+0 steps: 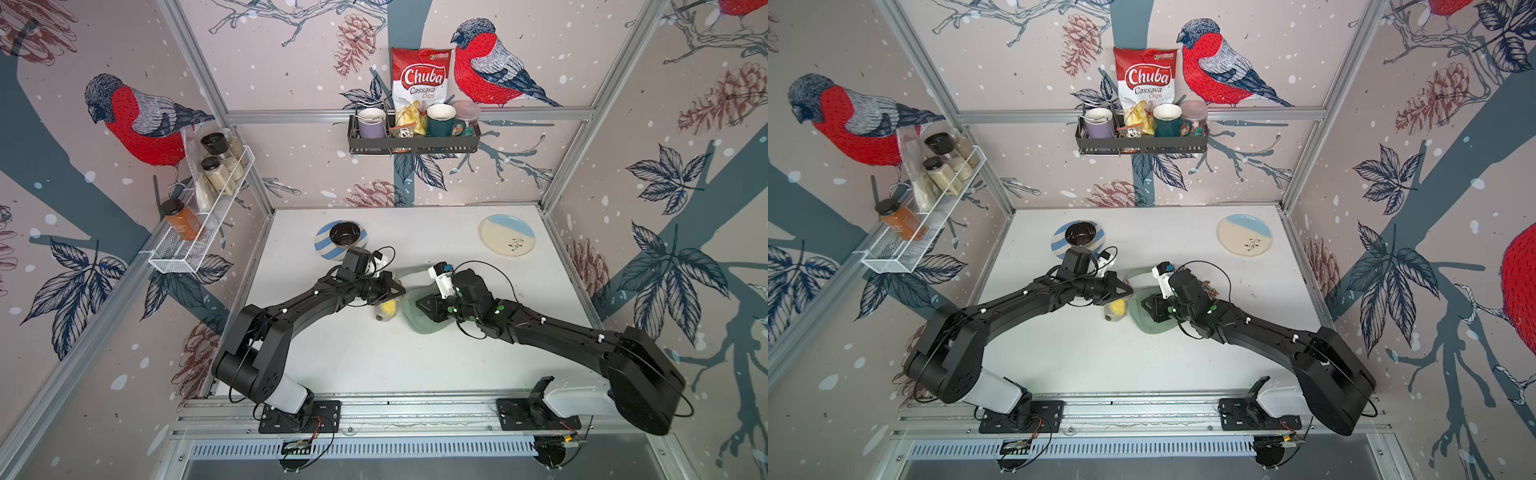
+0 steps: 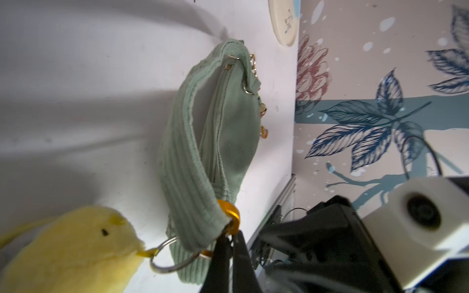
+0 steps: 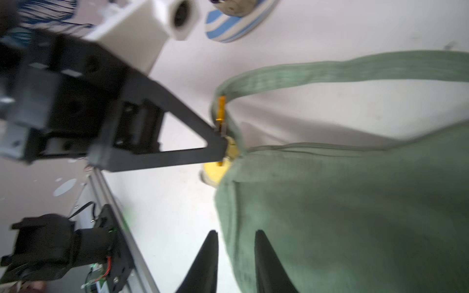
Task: Remove the decoration from the bag
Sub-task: Pick up the bag from the center of the board.
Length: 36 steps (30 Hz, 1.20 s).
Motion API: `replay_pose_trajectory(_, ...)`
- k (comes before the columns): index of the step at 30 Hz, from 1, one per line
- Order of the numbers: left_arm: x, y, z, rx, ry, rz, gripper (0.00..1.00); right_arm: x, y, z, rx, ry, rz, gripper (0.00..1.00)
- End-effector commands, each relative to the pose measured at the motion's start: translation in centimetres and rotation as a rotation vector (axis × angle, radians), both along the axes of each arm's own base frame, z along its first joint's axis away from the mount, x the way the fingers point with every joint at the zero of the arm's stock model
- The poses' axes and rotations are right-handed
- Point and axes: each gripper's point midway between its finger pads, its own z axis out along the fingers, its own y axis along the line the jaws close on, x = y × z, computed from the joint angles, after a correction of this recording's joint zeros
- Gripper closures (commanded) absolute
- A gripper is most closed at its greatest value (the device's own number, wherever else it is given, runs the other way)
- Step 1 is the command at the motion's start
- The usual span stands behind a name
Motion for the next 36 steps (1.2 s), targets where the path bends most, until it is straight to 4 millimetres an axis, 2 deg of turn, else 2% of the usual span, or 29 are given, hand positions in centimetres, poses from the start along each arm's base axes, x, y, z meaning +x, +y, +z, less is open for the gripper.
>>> replay_pose_trajectory(1, 0.8, -1.4, 3.8, -0.197, -0.043, -0.004, 1.0, -0.2, 2.0, 2.7, 0.151, -0.106, 0.06, 0.66)
replay_pose_trajectory(4, 0.9, -1.7, 3.9, -0.253, -0.022, 0.0, 1.0, 0.4, 2.0, 2.2, 0.168, -0.115, 0.024, 0.58)
replay_pose_trajectory(6, 0.8, -1.7, 3.6, -0.254, -0.018, -0.003, 1.0, 0.8, 2.1, 0.8, 0.06, -0.125, 0.01, 0.55)
replay_pose_trajectory(7, 0.8, -1.6, 3.5, -0.242, -0.02, -0.007, 1.0, 1.2, 1.7, -0.7, -0.027, -0.129, 0.0, 0.55)
replay_pose_trajectory(9, 0.5, -1.5, 3.2, -0.22, -0.029, -0.015, 1.0, 2.0, 0.8, -2.2, -0.07, -0.125, -0.031, 0.55)
replay_pose_trajectory(12, 0.1, -1.3, 3.1, -0.199, -0.033, -0.022, 1.0, 3.2, 0.3, -0.8, -0.003, -0.176, -0.073, 0.55)
replay_pose_trajectory(16, -0.2, -1.1, 2.8, -0.182, -0.032, -0.026, 1.0, 3.8, 1.0, 0.0, -0.011, -0.199, -0.069, 0.58)
replay_pose_trajectory(21, -0.9, -0.9, 2.1, -0.137, -0.026, -0.031, 1.0, 3.9, 1.3, 1.0, -0.027, -0.265, -0.06, 0.64)
replay_pose_trajectory(29, -1.0, -1.4, 3.1, -0.127, -0.032, -0.034, 1.0, 3.8, 2.5, 1.2, -0.086, -0.34, -0.022, 0.72)
replay_pose_trajectory(36, -1.6, -1.6, 3.1, -0.099, -0.028, -0.045, 1.0, 4.3, 2.5, 1.3, -0.14, -0.436, -0.067, 0.8)
